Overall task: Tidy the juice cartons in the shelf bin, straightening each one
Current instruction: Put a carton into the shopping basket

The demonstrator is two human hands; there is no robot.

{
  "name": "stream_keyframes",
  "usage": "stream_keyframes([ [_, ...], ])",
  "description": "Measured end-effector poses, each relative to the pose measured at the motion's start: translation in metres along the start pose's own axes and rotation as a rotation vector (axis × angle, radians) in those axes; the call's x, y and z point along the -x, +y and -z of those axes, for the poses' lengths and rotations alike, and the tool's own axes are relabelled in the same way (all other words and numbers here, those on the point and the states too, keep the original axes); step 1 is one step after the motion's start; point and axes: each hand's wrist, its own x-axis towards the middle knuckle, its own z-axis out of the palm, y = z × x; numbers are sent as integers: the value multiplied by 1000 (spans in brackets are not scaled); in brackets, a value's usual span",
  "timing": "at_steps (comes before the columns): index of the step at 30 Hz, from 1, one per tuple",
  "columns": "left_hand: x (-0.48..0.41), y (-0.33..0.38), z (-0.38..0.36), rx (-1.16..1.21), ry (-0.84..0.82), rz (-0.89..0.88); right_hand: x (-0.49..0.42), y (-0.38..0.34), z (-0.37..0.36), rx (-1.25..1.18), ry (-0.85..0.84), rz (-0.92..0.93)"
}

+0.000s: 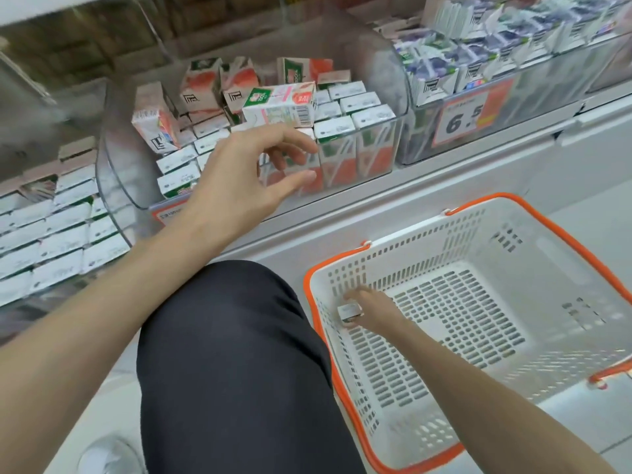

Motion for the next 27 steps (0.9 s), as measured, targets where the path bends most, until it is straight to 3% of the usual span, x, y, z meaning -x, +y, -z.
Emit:
stream_keyframes([
  [4, -1, 2, 0, -9, -6, -14, 6, -20, 37, 17, 120, 58],
  [9, 3, 7, 13, -24, -21, 17, 36, -86, 145, -96, 321, 227],
  [15, 37, 8, 104, -97, 116, 46, 96, -192, 253, -311, 522, 452],
  [18, 75, -17, 158, -137, 173, 124, 107, -251, 270, -369, 524, 552],
  [22, 130, -73, 206, -153, 199, 283, 92, -330, 265, -229, 437, 665],
  [27, 155, -131, 214, -150, 153, 399, 52, -391, 253, 34, 339, 610],
])
